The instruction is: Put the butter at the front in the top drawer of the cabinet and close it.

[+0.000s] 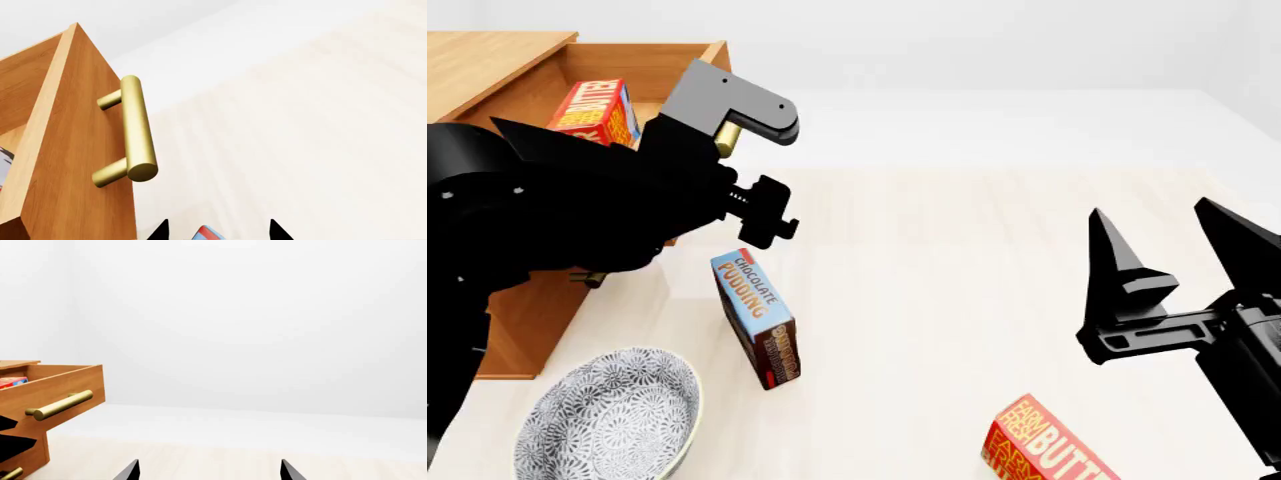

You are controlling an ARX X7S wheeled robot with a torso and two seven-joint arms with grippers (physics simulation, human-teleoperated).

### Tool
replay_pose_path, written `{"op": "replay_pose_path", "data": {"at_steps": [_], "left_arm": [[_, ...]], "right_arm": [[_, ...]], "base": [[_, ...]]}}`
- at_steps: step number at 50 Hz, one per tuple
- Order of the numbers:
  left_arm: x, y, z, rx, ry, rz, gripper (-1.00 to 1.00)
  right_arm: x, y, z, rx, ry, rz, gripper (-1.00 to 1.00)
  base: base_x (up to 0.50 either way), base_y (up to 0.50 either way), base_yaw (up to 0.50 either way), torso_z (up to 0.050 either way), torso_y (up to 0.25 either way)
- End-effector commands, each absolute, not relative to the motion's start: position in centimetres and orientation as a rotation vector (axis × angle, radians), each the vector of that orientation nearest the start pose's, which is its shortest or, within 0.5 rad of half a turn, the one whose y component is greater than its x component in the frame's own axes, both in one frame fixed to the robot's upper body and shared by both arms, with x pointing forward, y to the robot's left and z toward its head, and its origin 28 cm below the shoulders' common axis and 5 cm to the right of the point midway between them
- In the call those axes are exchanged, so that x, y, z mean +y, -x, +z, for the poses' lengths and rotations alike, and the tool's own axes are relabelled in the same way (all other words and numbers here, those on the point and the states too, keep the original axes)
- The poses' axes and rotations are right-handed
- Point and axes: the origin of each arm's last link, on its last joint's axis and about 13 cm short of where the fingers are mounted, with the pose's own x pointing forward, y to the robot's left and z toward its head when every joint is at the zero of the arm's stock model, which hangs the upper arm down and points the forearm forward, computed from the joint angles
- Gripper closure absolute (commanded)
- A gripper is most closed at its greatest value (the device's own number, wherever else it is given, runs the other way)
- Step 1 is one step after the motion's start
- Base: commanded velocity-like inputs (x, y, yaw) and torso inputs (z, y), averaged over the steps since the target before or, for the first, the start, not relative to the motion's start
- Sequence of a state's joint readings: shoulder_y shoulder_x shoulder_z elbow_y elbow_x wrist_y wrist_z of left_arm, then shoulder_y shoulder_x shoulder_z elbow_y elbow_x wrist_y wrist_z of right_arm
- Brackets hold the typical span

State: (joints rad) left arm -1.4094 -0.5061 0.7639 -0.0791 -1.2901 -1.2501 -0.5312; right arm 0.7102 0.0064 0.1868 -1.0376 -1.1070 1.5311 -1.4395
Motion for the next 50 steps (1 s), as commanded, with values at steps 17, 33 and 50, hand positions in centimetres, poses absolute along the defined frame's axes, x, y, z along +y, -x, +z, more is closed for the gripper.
{"op": "replay_pose_path", "data": {"at_steps": [17,33,50], "left_arm": [[23.9,-35.6,26.9,0.457,-0.276,0.233,-1.0],[24.9,-35.2,25.7,0.532,-0.145,0.346,-1.0],[25.9,-35.4,24.9,0.543,-0.108,0.431,-1.0]], "right_arm": [[-17.6,-16.4,22.6,-0.198,-0.032,0.188,-1.0],[-17.6,-16.7,22.2,-0.187,-0.039,0.194,-1.0],[-17.7,-16.8,21.9,-0.184,-0.043,0.195,-1.0]], "base": [[0.02,0.0,-0.01,0.0,0.0],[0.02,0.0,-0.01,0.001,0.0],[0.0,0.0,0.0,0.0,0.0]]}}
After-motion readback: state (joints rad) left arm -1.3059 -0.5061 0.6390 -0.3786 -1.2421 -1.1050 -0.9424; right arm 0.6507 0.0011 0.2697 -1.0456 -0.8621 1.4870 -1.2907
